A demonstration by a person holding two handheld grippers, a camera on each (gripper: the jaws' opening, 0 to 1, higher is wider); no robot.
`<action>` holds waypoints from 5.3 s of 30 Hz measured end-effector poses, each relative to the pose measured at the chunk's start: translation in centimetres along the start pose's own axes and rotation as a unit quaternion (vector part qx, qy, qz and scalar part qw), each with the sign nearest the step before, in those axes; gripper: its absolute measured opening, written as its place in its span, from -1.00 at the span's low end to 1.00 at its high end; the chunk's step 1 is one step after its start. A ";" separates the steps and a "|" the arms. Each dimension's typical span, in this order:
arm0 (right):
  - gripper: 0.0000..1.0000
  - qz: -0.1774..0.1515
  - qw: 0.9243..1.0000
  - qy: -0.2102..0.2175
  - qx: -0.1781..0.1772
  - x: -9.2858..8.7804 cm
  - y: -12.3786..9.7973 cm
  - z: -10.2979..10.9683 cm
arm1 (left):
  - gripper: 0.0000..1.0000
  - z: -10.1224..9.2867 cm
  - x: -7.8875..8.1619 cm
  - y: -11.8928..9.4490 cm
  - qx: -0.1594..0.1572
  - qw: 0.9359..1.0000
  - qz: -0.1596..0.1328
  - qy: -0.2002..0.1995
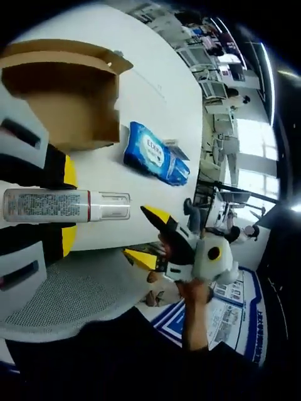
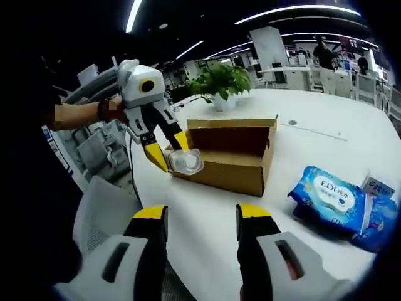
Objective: Operate the shoe box by opening the lid, removing the specified soft item, and placing it in the target area until the item is outside and the box remains undamaged.
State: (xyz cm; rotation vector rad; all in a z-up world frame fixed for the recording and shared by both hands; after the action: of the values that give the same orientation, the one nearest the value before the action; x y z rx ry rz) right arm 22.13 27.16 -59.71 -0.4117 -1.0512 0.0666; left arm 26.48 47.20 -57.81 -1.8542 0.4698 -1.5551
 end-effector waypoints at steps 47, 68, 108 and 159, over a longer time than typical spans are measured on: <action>-0.63 0.041 0.995 0.006 0.095 -2.5 1.2 3.6 | -0.48 -4.2 0.3 3.4 -0.120 0.992 0.010 0.037; -0.63 0.123 0.991 -0.014 0.047 -3.1 -1.9 1.8 | -0.46 -4.1 -4.1 2.0 0.010 0.990 -0.054 -0.133; -0.63 0.190 0.980 -0.057 0.002 0.4 -4.7 -2.9 | -0.30 -4.7 -10.5 -0.6 0.203 0.920 -0.117 -0.313; -0.62 0.408 0.881 -0.218 -0.104 10.8 -9.2 -20.3 | -0.30 -5.6 -12.5 -0.7 0.234 0.892 -0.120 -0.368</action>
State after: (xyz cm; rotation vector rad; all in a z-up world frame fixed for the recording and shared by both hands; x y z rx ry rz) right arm 43.58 15.25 -56.15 -1.0557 -1.2651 0.8397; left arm 18.13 54.35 -65.99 -1.9624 -0.4581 -0.8657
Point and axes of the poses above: the point that each gripper's makers call its tool centre point, and the gripper's own axes: y roughly forward along the fingers, z roughly to its left, x roughly out of its top, the point moved 9 cm from there along -y, roughly backward along the fingers, and after that the axes turned 14 degrees about x, right-handed, at the moved point
